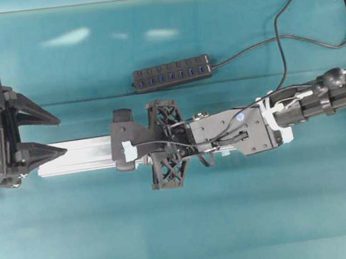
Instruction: Pass the USB cable through three rings with both arms.
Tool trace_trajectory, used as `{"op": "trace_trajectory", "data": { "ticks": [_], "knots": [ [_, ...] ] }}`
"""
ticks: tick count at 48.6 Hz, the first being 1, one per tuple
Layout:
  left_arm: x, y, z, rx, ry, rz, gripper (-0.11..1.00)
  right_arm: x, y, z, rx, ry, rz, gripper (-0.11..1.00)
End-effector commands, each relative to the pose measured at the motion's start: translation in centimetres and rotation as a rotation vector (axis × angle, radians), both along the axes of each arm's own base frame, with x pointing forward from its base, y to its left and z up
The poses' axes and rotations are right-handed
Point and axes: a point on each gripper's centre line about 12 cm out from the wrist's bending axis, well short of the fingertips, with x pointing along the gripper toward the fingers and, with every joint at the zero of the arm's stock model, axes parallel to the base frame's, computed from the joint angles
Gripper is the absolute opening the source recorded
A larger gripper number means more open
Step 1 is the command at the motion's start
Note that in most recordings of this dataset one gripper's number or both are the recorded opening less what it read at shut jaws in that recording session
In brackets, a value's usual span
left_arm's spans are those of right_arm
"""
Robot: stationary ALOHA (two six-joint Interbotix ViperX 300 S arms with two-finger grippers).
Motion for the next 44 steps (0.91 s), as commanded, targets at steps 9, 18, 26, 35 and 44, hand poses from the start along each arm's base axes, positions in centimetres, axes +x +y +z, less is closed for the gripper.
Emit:
{"op": "trace_trajectory", "data": {
  "ticks": [9,18,26,35,44],
  "knots": [
    [0.2,0.1,0.5,0.003,-0.018,0.002,0.82,0.6,0.3,1.5,0.002,-0.059,0.020,-0.07],
    [0.2,0.1,0.5,0.003,-0.020,0.002,0.82,0.7,0.0,1.2,0.003,-0.061,0.015,-0.07],
    [0.2,0.1,0.6,0.001,-0.023,0.003,0.82,0.8,-0.1,0.4,0.004,-0.049,0.013,-0.07],
    [0.3,0.0,0.5,0.002,-0.021,0.001,0.82,0.7,0.0,-0.1,0.006,-0.041,0.015,-0.07],
    [0.2,0.1,0.5,0.002,-0.020,0.002,0.82,0.8,0.0,0.0,0.008,-0.052,0.019,-0.07]
  ]
}}
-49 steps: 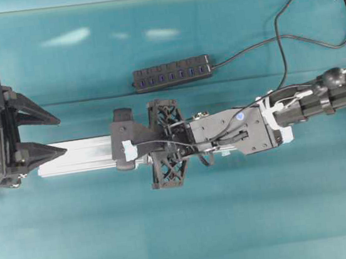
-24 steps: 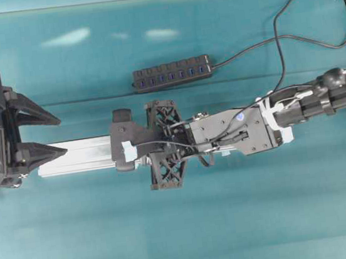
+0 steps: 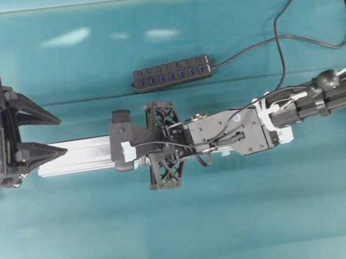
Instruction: Pass the USB cable through three rings with both arms.
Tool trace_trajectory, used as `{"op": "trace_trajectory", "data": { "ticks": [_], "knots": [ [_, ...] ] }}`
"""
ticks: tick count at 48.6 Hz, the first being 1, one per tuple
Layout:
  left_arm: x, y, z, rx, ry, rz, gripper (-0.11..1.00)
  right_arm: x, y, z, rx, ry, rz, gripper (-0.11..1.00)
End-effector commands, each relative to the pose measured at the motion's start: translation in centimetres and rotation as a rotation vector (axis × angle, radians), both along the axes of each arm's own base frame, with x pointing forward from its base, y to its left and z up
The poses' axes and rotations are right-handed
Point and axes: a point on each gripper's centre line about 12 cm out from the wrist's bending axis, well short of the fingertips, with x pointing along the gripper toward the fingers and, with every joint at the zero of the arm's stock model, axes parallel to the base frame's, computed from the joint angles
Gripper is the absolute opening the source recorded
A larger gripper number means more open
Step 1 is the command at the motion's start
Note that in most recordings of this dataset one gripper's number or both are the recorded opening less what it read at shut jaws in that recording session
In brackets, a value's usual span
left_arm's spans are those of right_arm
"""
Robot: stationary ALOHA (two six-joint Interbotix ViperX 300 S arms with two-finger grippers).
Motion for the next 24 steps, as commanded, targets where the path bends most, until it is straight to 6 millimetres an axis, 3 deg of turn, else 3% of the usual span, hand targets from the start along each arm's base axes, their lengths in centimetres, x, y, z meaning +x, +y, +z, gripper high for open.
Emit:
{"op": "trace_trajectory", "data": {
  "ticks": [1,16,24],
  "knots": [
    [0.2,0.1,0.5,0.003,-0.017,0.001,0.82,0.4,0.2,0.8,0.001,-0.036,0.014,-0.07],
    [0.6,0.0,-0.3,0.002,0.011,-0.001,0.82,1.6,0.4,1.6,0.021,-0.126,0.029,-0.07],
    [1.9,-0.3,-1.3,0.013,0.012,-0.027,0.82,1.5,0.4,1.6,0.027,-0.129,0.024,-0.07]
  ]
}}
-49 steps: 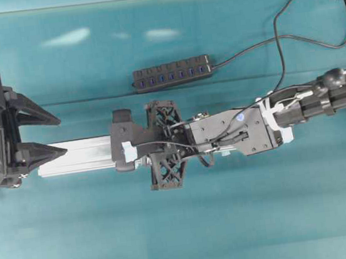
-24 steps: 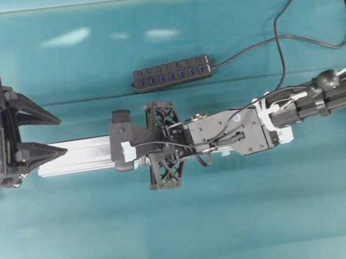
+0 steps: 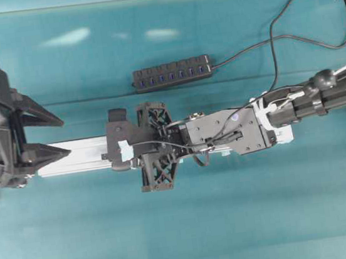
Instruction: Pass the USB cable through three rings with both arms.
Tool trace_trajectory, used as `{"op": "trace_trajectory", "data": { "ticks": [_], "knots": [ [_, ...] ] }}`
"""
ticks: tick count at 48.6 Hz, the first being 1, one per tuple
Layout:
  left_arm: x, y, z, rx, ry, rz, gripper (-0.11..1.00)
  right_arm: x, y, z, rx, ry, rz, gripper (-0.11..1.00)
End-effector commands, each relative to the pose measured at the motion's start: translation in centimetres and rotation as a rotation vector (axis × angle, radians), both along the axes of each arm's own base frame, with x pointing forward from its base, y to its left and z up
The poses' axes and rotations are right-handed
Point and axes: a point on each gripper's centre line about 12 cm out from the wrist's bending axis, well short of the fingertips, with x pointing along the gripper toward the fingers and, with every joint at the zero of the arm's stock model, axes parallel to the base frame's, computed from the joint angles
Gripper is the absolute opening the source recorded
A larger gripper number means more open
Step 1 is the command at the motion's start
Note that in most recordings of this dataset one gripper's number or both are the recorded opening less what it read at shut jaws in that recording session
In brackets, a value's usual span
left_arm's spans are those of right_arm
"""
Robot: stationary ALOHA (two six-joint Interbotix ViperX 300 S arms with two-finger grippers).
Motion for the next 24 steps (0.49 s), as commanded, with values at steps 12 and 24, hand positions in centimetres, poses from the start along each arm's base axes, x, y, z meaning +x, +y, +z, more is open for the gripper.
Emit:
{"op": "trace_trajectory", "data": {
  "ticks": [12,24],
  "knots": [
    [3.8,-1.4,-4.1,0.006,0.039,-0.069,0.82,0.3,0.2,1.0,0.010,-0.037,0.002,-0.07],
    [5.5,-1.4,-7.8,0.001,0.154,-0.074,0.82,0.3,0.2,1.3,0.010,-0.044,0.002,-0.07]
  ]
}}
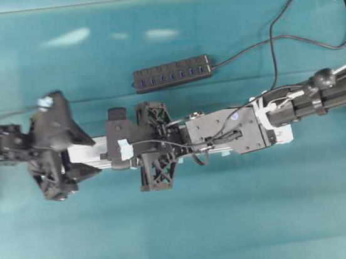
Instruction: Pass the USB cable through three rings with both arms.
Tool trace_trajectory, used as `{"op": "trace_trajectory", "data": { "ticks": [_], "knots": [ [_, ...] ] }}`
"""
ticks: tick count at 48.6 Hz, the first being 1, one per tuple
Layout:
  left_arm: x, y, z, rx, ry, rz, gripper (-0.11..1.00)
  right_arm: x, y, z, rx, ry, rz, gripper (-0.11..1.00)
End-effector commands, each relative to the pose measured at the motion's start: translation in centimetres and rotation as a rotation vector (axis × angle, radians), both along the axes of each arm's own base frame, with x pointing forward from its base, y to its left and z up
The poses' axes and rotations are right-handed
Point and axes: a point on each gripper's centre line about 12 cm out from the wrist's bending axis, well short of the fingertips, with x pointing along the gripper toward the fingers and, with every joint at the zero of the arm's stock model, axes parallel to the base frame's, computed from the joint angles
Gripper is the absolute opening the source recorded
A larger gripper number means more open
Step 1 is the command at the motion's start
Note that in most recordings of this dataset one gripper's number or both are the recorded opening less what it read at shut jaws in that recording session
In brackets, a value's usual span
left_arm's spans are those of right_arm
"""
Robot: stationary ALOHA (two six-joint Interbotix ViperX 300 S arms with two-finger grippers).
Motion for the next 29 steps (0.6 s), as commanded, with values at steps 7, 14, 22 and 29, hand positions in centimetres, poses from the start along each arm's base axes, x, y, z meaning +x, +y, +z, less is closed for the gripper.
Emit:
{"op": "trace_trajectory", "data": {
  "ticks": [7,14,22,29],
  "knots": [
    [1.8,0.1,0.2,0.023,-0.041,-0.022,0.82,0.3,0.2,1.2,0.009,-0.041,0.004,-0.07],
    [2.5,0.1,-0.4,0.043,-0.035,-0.043,0.82,0.3,0.3,1.3,0.010,-0.046,0.005,-0.07],
    [2.7,0.1,-0.8,0.048,-0.022,-0.049,0.82,0.3,0.3,1.3,0.013,-0.047,0.002,-0.07],
    [2.8,0.1,-0.8,0.050,-0.022,-0.050,0.82,0.3,0.3,1.3,0.019,-0.047,-0.005,-0.07]
  ]
}}
